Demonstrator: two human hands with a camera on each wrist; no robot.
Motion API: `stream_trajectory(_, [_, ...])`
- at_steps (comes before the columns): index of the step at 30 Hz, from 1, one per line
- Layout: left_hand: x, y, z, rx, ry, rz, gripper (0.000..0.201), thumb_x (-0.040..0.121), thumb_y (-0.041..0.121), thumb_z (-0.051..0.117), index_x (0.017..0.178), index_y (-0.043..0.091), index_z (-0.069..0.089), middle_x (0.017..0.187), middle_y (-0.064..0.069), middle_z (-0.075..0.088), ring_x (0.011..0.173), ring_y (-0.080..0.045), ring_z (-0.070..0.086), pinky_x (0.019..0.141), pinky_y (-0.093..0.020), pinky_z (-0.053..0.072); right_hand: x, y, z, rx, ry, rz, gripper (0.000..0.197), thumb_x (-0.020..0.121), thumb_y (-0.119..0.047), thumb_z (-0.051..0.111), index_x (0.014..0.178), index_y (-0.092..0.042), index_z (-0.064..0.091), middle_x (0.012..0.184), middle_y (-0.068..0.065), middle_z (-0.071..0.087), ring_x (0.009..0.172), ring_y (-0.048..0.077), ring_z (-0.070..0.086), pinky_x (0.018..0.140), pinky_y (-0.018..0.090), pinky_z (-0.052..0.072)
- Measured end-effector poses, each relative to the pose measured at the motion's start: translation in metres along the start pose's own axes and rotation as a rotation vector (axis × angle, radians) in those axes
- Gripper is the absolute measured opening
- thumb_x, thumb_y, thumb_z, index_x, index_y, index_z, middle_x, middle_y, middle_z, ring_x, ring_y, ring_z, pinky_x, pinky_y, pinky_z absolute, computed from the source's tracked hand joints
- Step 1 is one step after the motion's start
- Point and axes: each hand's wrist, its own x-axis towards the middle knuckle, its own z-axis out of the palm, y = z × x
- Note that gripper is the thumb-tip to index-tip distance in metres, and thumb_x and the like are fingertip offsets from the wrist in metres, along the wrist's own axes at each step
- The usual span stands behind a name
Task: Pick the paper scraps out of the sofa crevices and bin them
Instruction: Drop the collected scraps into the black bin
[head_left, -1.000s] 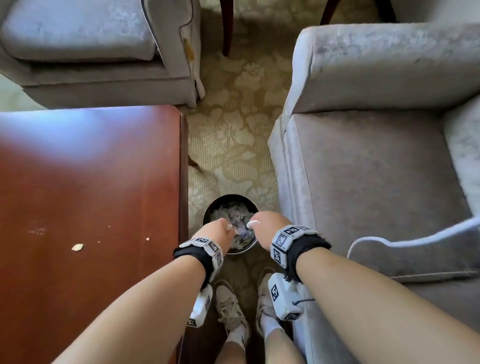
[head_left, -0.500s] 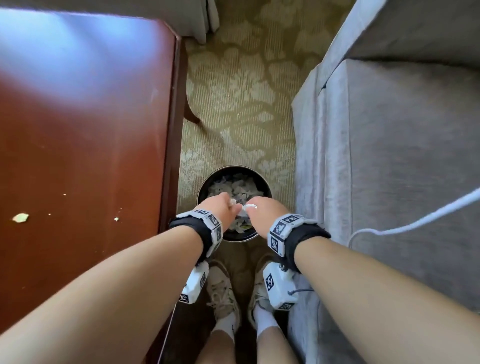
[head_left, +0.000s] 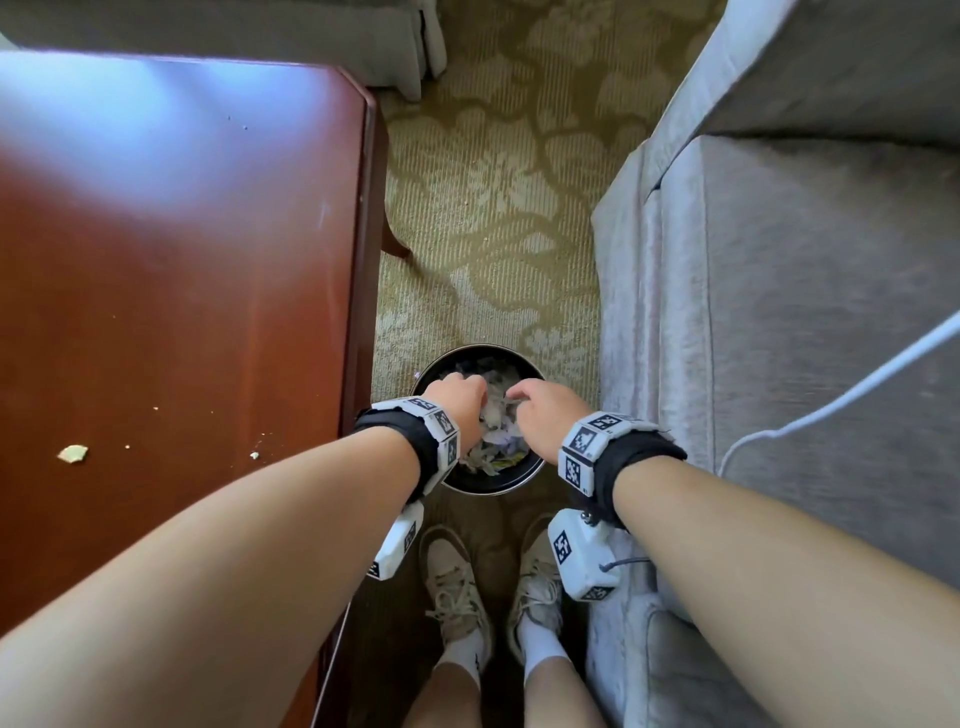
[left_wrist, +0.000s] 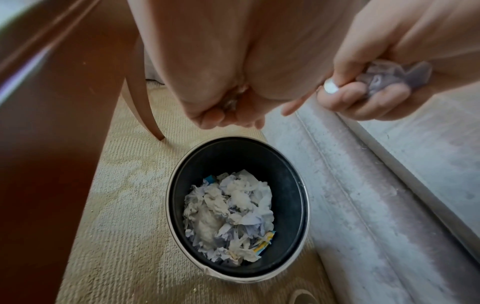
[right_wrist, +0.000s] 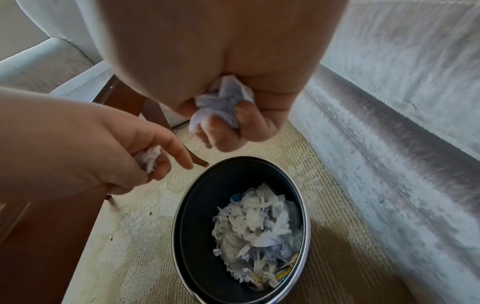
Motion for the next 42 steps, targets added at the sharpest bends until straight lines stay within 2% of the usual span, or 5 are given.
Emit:
stream_trajectory(10, [-0.001,0.004,0.008,-0.009,0.019,-0.028,0.033,0.088,0.000,0.050,0.118,0.004,0.038,0.107,-0.017,0.059,0.094,-0.031,0.061,0.075,-0.037,0.048,0.002,0.005,0.010,0.001,0.064,-0.022,0.026,0.100,-0.015,0.036,0.118,-0.018,0.055,0.109,0.008,0.067,0.097,0.023,0.062,0.084,0.034,0.051])
stream_trajectory(19, [0.002,0.005,0.014,-0.023,0.015,-0.064,0.030,0.090,0.006,0.049,0.120,0.008,0.046,0.119,-0.014,0.056,0.104,-0.032,0.059,0.082,-0.038,0.049,0.006,0.007,0.010,0.107,0.015,-0.071,0.026,0.099,-0.011,0.039,0.096,-0.017,0.065,0.091,0.003,0.073,0.070,0.008,0.056,0.055,0.018,0.039])
stream_trajectory(25, [0.004,0.009,0.016,-0.039,-0.012,-0.133,0.033,0.087,0.011,0.054,0.119,0.011,0.046,0.126,-0.015,0.038,0.100,-0.034,0.058,0.088,-0.043,0.052,0.007,0.008,0.009,0.123,0.010,-0.067,0.026,0.098,-0.011,0.040,0.088,-0.021,0.061,0.084,0.000,0.070,0.072,0.012,0.057,0.058,0.023,0.041])
stream_trajectory(34, [0.013,0.013,0.019,-0.097,-0.005,-0.255,0.039,0.084,0.014,0.060,0.120,0.016,0.046,0.128,-0.014,0.028,0.085,-0.032,0.059,0.086,-0.045,0.052,0.011,0.012,0.012,0.160,0.060,-0.055,0.029,0.100,-0.012,0.037,0.100,-0.013,0.066,0.089,0.003,0.072,0.068,0.009,0.054,0.062,0.024,0.040])
stream_trajectory(42, [0.015,0.013,0.016,-0.090,-0.061,-0.155,0.041,0.086,0.010,0.057,0.125,0.014,0.045,0.128,-0.013,0.042,0.102,-0.034,0.059,0.083,-0.038,0.049,0.014,0.010,0.019,0.063,0.078,-0.113,0.024,0.100,-0.021,0.038,0.105,-0.022,0.061,0.111,0.001,0.064,0.099,0.021,0.059,0.085,0.036,0.049])
